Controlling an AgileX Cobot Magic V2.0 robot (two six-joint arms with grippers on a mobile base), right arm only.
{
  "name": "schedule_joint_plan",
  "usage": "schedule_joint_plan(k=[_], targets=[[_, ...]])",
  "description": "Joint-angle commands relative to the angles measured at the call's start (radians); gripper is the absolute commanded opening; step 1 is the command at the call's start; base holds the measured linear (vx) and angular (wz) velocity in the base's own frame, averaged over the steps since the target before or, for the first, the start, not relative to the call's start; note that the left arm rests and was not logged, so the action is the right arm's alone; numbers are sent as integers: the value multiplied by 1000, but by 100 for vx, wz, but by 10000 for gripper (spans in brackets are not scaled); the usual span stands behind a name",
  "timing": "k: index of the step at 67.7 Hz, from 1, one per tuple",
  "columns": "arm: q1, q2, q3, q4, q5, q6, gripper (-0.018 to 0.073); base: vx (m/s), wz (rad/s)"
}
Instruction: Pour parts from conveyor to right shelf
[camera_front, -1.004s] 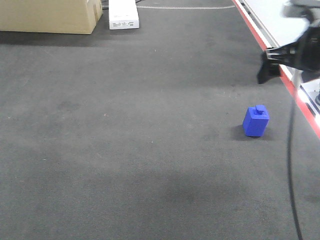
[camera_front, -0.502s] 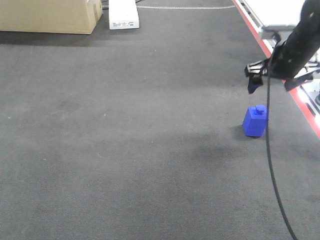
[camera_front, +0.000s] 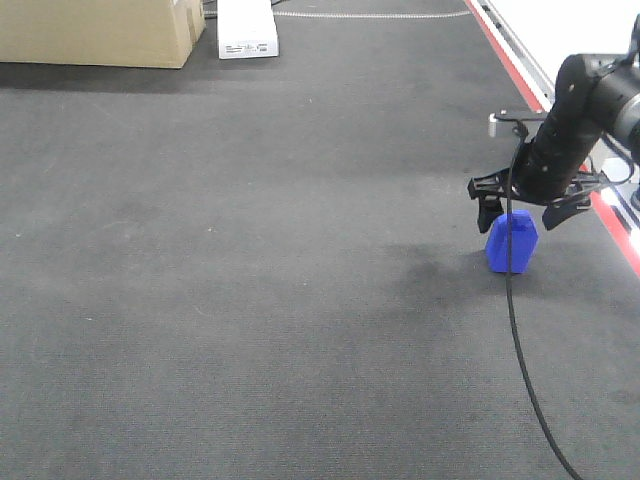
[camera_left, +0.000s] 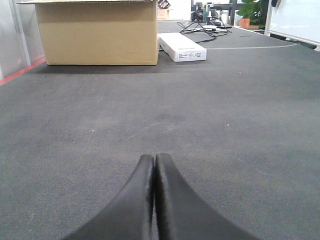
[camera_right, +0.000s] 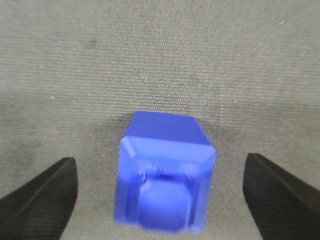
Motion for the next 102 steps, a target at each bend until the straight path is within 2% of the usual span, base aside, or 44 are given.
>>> schedule_joint_plan(k=[1,20,27,36,45,46,62,76,83,102], targets=[[0,-41,-30,0,47,0,614,0,0],[0,9,-30,-2,44,12,571,0,0],[0,12,-30,-2,44,15,498,0,0],[0,12,-30,-2,47,15,295,0,0],[0,12,-30,-2,47,14,-9,0,0],[0,12,-30,-2,47,16,-17,0,0],[1,-19,-29,26,47,5,-10,0,0],[1,-139,25,62,35,-24,-6,0,0],[1,-241,123,61,-32,-24,-7,0,0],[1,-647,554,74,-340,-27,-6,0,0]])
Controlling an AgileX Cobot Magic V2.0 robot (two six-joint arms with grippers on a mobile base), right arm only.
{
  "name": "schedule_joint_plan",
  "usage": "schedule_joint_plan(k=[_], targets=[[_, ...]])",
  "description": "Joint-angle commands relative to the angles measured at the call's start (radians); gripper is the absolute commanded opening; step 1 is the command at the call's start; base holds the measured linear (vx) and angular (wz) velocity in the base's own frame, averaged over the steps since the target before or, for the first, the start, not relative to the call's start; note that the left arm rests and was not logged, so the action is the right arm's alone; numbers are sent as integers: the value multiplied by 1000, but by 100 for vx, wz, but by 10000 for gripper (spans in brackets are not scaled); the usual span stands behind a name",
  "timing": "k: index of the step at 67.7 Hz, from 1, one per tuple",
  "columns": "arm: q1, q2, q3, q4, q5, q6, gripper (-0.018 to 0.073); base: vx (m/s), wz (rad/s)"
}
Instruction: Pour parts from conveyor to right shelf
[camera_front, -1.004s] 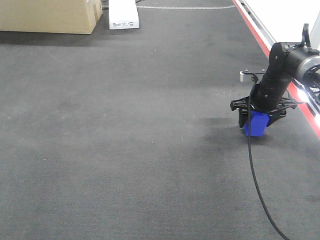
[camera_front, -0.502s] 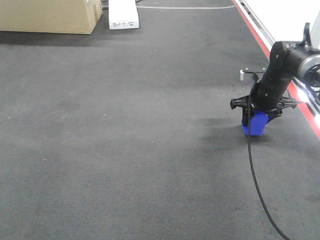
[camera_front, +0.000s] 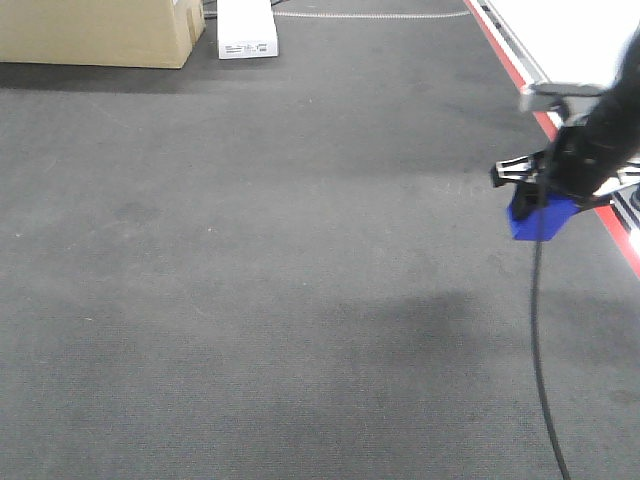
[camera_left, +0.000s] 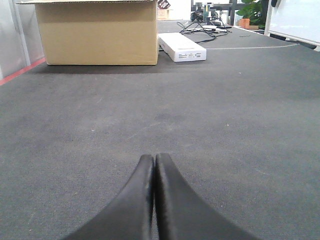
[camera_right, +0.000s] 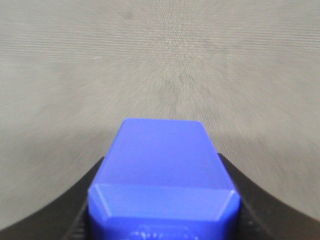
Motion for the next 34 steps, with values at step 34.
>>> schedule_joint_plan(k=[34], targets=[[1,-950,672,7,-459,-13,-6,0,0]])
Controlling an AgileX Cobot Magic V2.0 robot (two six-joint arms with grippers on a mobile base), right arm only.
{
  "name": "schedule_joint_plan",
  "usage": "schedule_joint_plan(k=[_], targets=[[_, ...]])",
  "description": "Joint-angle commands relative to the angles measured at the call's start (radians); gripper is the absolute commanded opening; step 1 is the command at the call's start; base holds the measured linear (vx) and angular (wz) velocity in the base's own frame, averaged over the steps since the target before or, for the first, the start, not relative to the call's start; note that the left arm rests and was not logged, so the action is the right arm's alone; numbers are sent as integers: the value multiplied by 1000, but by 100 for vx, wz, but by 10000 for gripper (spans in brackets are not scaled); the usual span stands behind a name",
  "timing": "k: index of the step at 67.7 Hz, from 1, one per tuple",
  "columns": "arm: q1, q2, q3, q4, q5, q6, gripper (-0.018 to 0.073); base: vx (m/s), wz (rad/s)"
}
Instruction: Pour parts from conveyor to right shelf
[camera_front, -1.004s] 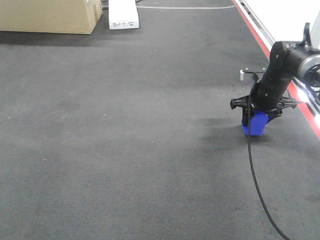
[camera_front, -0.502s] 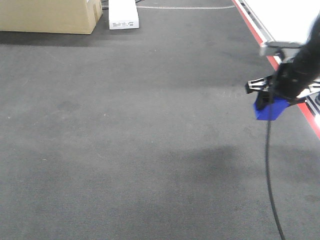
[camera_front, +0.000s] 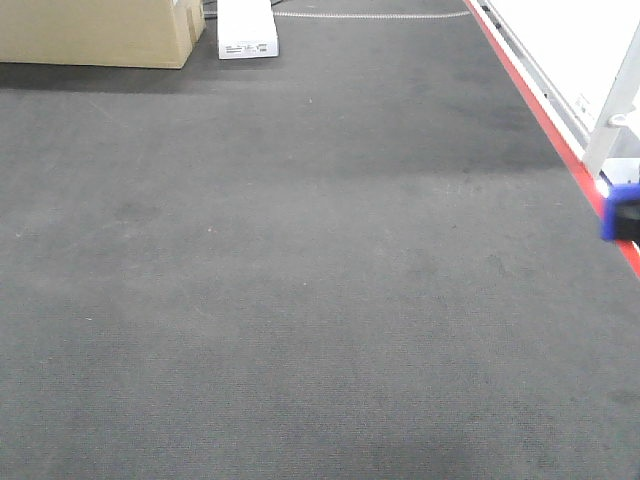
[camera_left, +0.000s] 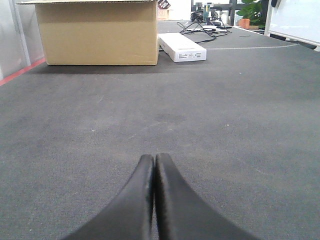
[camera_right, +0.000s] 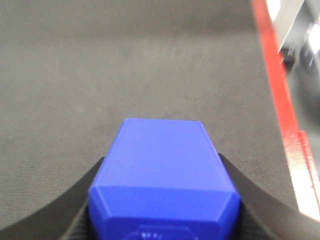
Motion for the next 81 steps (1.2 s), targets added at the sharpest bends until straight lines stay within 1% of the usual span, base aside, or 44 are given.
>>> schedule_joint_plan(k=[1,20,31,81], targets=[[1,-142,54,1,-100,-8,-6,0,0],[1,-491,274,-51,-110,-8,-6,0,0],[1,-604,345,-52,-110,-7,-6,0,0],[1,-622,357,-49,-98,-6,-6,0,0]])
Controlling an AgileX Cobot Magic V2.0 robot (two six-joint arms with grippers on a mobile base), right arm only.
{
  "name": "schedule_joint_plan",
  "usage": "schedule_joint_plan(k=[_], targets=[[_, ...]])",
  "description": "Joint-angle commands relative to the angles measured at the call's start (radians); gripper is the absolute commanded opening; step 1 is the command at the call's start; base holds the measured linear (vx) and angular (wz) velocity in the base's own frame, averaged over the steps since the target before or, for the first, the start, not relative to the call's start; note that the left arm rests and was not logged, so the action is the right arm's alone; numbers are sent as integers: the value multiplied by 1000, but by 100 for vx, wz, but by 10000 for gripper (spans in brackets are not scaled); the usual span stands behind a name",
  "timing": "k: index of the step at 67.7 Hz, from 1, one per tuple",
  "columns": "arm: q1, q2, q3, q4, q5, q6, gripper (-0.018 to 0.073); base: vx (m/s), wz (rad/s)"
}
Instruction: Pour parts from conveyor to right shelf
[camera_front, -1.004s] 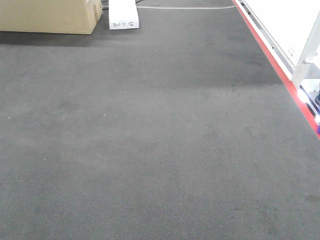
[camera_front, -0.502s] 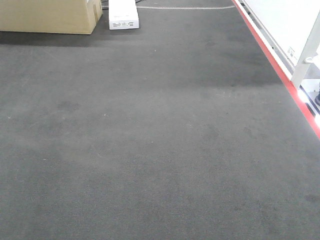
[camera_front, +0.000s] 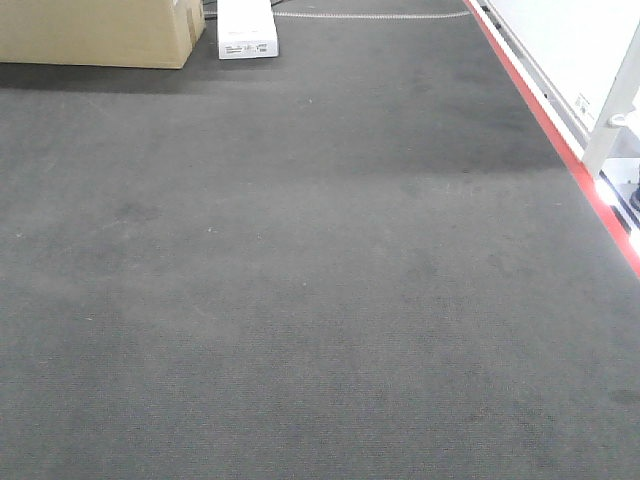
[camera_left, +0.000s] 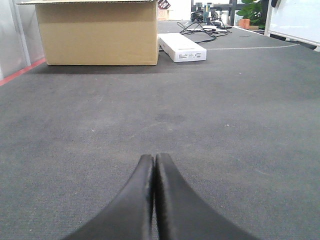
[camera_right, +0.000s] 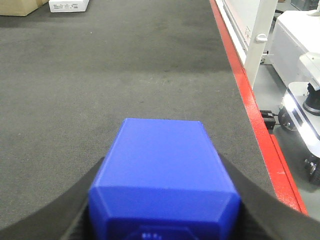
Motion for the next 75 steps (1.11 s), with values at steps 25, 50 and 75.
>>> schedule_joint_plan(k=[25,50,75], targets=[[1,9,-26,-9,-74,-6,-6,0,0],[1,9,-26,-9,-73,-6,-6,0,0],[1,9,-26,-9,-73,-6,-6,0,0]])
